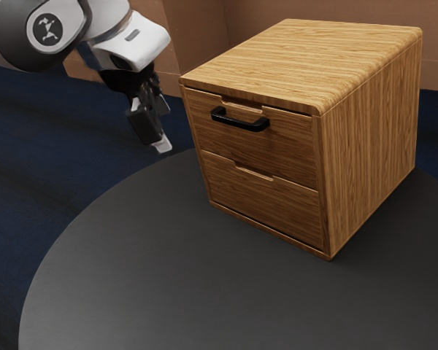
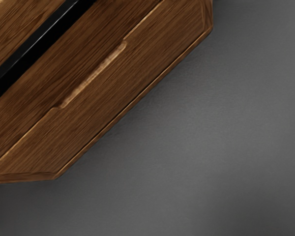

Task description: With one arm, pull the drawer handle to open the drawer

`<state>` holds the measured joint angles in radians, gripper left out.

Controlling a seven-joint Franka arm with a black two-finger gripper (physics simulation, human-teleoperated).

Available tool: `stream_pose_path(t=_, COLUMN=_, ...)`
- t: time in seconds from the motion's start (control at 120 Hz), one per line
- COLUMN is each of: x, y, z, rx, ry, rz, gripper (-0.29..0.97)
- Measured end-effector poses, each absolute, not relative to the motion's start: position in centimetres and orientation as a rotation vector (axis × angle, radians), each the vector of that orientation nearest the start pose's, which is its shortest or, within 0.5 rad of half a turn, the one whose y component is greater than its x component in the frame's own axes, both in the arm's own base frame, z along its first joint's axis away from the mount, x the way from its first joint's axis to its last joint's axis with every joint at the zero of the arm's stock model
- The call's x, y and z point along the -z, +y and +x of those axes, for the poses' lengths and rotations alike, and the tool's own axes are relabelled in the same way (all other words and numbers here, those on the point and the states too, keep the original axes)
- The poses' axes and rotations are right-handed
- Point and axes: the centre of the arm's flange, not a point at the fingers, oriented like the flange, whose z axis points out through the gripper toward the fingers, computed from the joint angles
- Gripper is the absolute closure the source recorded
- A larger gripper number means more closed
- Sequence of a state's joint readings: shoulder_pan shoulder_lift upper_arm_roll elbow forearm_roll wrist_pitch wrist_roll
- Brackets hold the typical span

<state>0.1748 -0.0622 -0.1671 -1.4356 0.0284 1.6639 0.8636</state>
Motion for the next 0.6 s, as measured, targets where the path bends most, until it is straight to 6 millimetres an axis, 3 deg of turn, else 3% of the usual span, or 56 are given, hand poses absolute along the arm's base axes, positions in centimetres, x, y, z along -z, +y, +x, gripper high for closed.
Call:
stream_pose_path(t=0.167, x=-72.9, y=-2.6, z=54.9, rx=0.399, ry=1.389, rz=-2.546, gripper=0.02)
stream_pose_path(t=0.492, x=-74.3, y=-9.1, z=54.3, rx=0.468, ry=1.633, rz=-2.314, gripper=0.02)
stream_pose_path(t=0.6, x=-73.8, y=-10.3, z=54.8, rx=0.485, ry=1.681, rz=-2.267, gripper=0.02)
